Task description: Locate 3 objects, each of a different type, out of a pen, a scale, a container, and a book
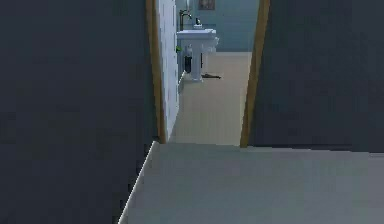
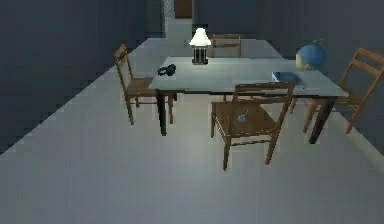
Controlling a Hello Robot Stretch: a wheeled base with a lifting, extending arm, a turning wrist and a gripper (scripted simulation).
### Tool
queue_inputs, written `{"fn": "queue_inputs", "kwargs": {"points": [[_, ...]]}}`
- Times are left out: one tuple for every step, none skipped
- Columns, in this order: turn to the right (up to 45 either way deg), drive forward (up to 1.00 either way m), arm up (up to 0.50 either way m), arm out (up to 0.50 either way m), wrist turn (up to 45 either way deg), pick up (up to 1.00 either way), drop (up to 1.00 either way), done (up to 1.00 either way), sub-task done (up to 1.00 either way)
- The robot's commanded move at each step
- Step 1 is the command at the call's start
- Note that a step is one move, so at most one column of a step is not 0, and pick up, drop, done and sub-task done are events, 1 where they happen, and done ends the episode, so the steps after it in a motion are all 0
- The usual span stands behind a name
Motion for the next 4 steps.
{"fn": "queue_inputs", "kwargs": {"points": [[0.0,1.0,0.0,0.0,0.0,0.0,0.0,0.0,0.0],[0.0,0.75,0.0,0.0,0.0,0.0,0.0,0.0,0.0],[33.0,0.0,0.0,0.0,0.0,0.0,0.0,0.0,0.0],[0.0,0.8,0.0,0.0,0.0,0.0,0.0,0.0,0.0]]}}
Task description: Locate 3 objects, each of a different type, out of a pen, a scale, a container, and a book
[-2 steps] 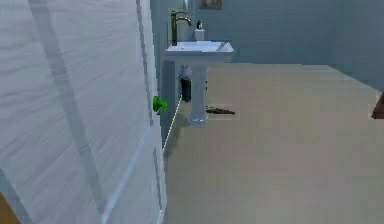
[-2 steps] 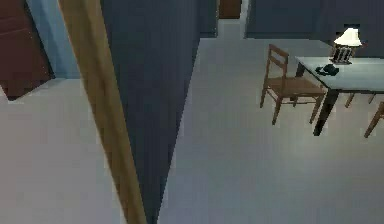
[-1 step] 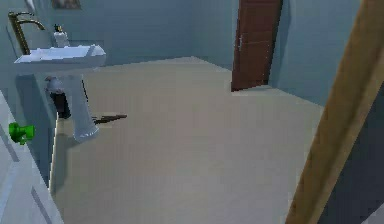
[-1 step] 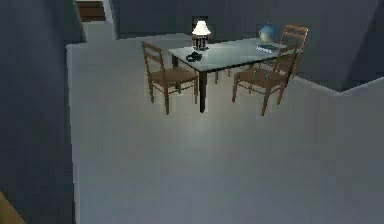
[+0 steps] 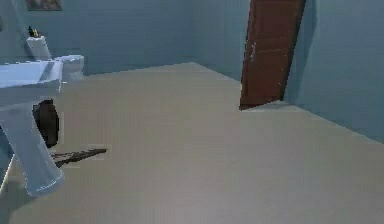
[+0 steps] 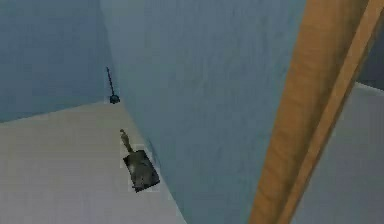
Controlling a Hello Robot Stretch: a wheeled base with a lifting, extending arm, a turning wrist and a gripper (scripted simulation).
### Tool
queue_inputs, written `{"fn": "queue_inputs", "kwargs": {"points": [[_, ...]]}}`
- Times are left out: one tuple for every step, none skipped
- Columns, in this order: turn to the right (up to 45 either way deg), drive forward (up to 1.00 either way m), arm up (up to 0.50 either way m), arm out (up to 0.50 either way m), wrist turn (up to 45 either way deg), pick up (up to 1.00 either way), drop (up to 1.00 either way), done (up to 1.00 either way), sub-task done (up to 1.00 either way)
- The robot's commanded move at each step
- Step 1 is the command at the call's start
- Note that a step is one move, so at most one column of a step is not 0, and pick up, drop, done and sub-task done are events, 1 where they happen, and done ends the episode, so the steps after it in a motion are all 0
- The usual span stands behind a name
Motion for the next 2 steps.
{"fn": "queue_inputs", "kwargs": {"points": [[45.0,0.0,0.0,0.0,0.0,0.0,0.0,0.0,0.0],[18.0,0.0,0.0,0.0,0.0,0.0,0.0,0.0,0.0]]}}
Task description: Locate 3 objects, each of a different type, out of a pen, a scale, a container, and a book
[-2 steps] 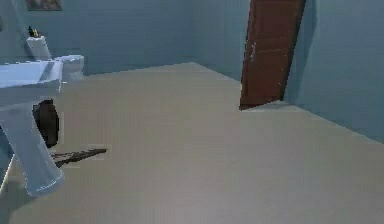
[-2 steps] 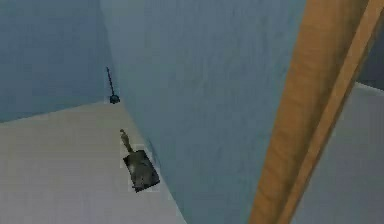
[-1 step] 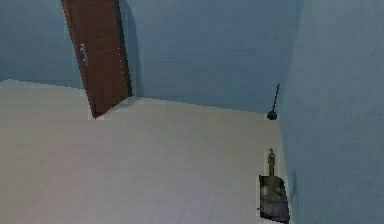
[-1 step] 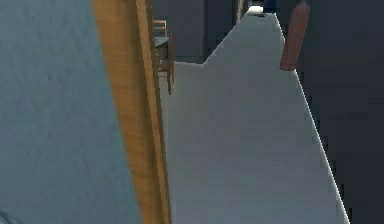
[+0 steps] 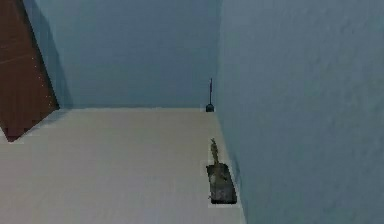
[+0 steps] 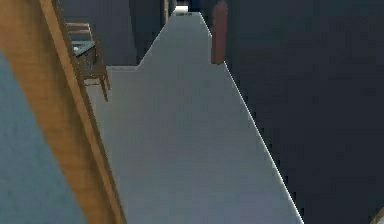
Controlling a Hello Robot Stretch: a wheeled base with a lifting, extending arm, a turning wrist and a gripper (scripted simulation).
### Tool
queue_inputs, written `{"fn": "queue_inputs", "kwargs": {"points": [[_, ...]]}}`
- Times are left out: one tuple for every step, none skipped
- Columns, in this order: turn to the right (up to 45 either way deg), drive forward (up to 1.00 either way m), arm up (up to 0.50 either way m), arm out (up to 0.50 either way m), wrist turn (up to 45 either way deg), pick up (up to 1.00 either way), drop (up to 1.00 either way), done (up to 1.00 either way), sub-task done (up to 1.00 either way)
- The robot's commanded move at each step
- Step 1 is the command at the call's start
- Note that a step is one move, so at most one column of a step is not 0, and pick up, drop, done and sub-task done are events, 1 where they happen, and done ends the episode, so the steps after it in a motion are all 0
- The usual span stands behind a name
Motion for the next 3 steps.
{"fn": "queue_inputs", "kwargs": {"points": [[0.0,0.3,0.0,0.0,0.0,0.0,0.0,0.0,0.0],[12.0,0.0,0.0,0.0,0.0,0.0,0.0,0.0,0.0],[0.0,0.0,0.0,0.0,0.0,0.0,0.0,1.0,0.0]]}}
